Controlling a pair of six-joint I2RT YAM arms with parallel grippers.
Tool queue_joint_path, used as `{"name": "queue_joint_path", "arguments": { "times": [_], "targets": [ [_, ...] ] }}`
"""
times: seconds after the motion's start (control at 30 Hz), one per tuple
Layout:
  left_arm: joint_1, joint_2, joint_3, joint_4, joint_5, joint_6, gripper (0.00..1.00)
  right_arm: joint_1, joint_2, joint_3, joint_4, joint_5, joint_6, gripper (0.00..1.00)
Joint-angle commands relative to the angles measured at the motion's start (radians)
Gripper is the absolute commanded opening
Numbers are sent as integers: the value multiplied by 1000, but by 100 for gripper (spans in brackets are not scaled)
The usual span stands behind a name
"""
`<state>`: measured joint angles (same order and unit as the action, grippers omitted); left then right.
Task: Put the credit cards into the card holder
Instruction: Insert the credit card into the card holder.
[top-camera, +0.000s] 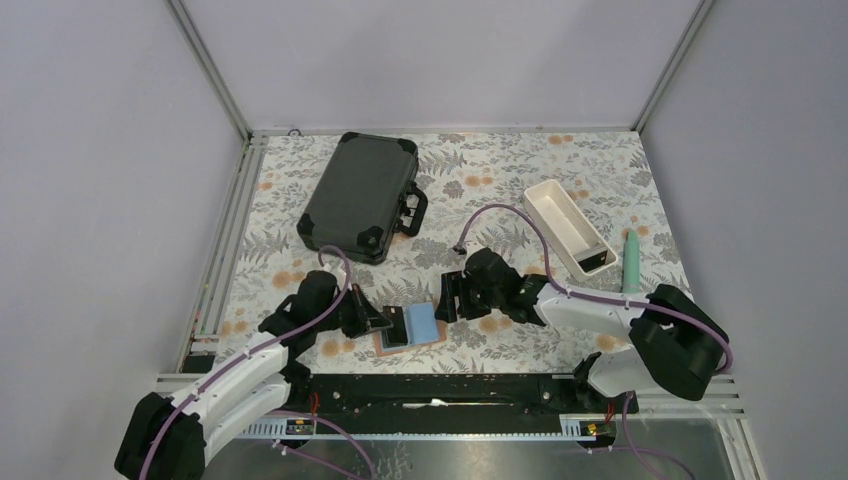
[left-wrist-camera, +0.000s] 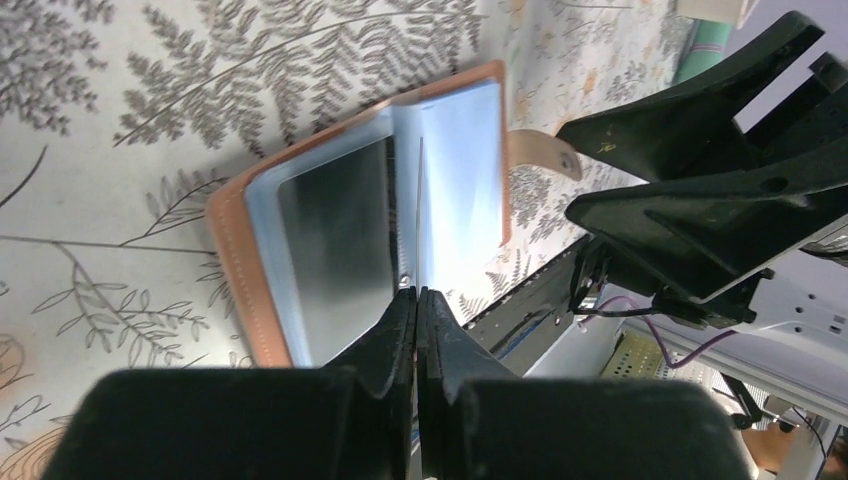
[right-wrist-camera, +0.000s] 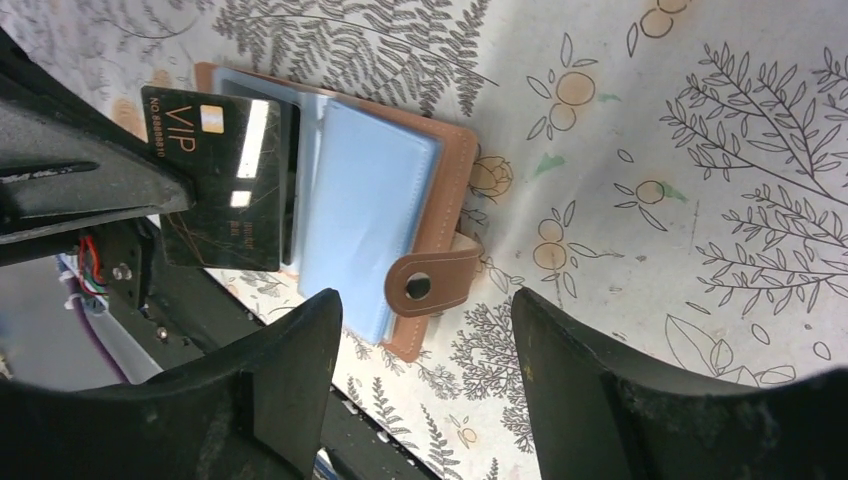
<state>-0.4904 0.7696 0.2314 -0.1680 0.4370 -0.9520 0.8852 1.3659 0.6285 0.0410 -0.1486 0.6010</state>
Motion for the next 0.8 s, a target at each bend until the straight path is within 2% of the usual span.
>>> {"name": "queue_joint_path", "arguments": {
  "times": [0.0, 0.17, 0.33, 0.6, 0.77],
  "targets": [
    [11, -11, -25, 4, -3, 19, 0, 13, 30, 29, 42, 23, 18, 69],
    [18, 3, -54, 70, 15, 5, 0, 14, 66, 25, 65, 17, 41, 62],
    [21, -14, -83, 163, 36, -31, 0, 14, 102, 28, 58, 28, 48, 49],
    [27, -26, -146, 275, 55, -93, 0, 14, 131, 29, 48, 53, 59, 37],
    [29, -25, -155, 306, 61, -100, 0, 13, 146, 34, 35, 62, 62, 26]
  ]
}}
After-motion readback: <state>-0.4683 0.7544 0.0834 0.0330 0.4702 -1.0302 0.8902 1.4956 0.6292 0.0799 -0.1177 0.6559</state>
